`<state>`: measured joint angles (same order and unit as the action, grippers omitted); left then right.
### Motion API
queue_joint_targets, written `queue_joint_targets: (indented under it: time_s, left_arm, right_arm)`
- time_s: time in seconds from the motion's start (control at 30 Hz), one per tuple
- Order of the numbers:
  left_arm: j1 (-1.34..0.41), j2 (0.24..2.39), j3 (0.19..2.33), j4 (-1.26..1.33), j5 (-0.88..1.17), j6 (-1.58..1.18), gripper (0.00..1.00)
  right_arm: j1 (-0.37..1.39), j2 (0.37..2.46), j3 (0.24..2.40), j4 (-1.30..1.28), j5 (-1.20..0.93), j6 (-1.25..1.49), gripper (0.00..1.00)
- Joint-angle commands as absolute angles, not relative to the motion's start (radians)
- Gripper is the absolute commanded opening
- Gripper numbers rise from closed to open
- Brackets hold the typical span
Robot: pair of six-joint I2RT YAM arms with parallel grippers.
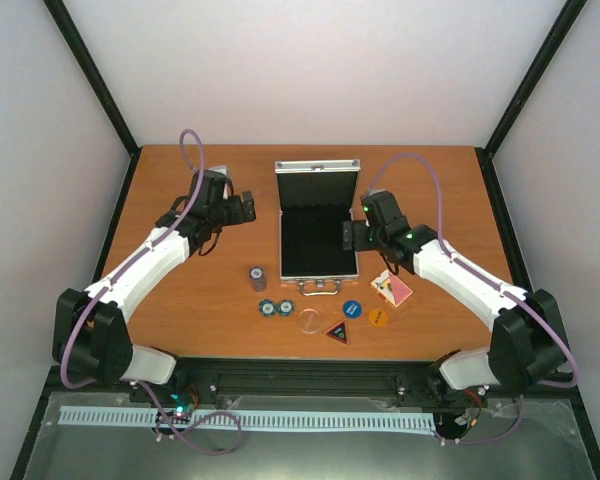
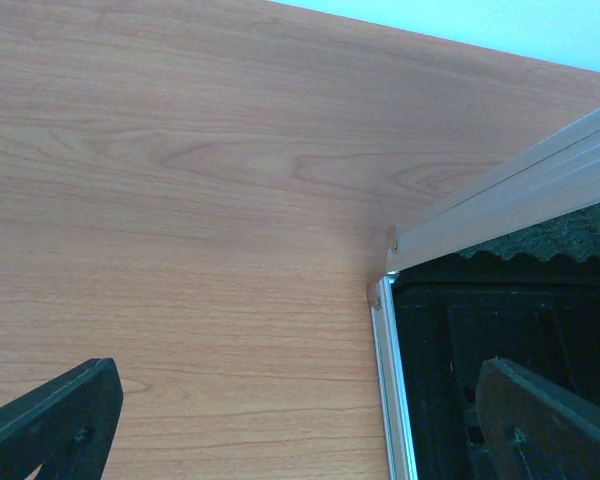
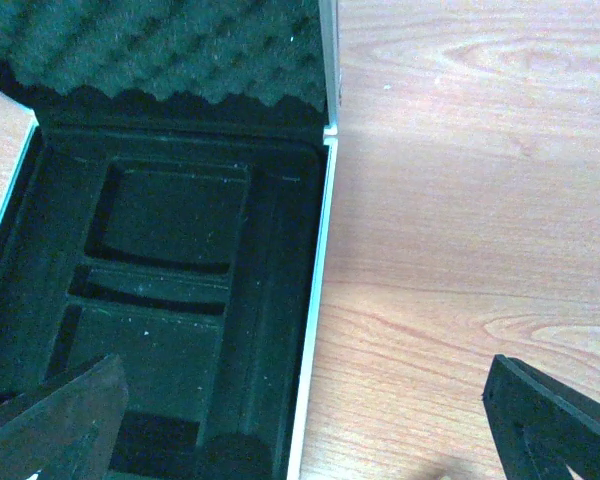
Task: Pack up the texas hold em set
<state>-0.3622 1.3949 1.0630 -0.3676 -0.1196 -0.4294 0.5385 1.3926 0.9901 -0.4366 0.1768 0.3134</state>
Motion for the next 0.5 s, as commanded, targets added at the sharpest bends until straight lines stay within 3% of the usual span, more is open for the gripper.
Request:
queue_joint_targets:
  time_s: [0.0, 0.33, 0.47]
  left_arm:
    - [-0.373, 1.369, 1.078, -0.367, -0.125, -0.404, 1.0]
    - [-0.373, 1.372, 1.077, -0.367, -0.114, -0.402, 1.0]
    - [-0.373, 1.365, 1.071, -0.365, -0.105, -0.407, 1.0]
  right_arm:
    - [0.543, 1.339, 0.969, -0.406, 0.219, 0.305, 1.0]
    - [0.542, 1.324, 0.963, -0.426, 0.2, 0.243, 1.0]
    - [0.54, 1.35, 1.015, -0.517, 0.287, 0.216, 1.0]
